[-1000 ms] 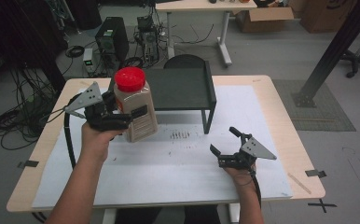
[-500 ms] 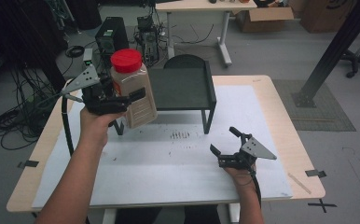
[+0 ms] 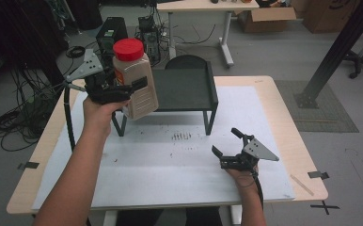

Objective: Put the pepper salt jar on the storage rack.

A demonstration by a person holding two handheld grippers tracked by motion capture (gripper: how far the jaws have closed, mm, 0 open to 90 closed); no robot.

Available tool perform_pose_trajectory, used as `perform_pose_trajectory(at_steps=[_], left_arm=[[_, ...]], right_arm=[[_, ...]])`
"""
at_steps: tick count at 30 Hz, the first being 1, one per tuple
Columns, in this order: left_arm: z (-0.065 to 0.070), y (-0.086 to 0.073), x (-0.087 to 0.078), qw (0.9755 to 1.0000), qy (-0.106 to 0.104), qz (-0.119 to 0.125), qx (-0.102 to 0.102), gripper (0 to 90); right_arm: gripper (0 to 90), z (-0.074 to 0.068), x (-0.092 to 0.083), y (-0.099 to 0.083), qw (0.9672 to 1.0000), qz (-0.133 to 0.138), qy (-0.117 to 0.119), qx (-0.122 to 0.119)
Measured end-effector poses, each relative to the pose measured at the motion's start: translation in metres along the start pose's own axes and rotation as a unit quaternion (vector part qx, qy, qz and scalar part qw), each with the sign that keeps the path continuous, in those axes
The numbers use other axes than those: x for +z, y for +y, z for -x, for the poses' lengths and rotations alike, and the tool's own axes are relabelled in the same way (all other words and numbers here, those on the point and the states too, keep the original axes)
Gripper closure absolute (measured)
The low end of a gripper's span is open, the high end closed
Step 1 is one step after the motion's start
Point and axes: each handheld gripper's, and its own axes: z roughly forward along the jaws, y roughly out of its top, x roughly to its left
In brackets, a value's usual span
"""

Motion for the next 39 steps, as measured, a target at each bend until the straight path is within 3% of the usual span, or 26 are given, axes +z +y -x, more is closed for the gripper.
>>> perform_pose_trajectory(at_steps=[12,26,39], left_arm=[[-0.012,-0.001,0.021,0.9998,0.02,-0.008,0.002,25.0],[-0.026,-0.012,0.036,0.9989,0.043,-0.019,-0.005,25.0],[-0.033,-0.022,0.047,0.998,0.055,-0.03,0.003,24.9]], right_arm=[[0.0,0.0,0.0,0.0,1.0,0.001,0.0,0.0],[0.0,0.0,0.0,0.0,1.0,0.001,0.0,0.0],[0.0,0.0,0.0,0.0,1.0,0.001,0.0,0.002]])
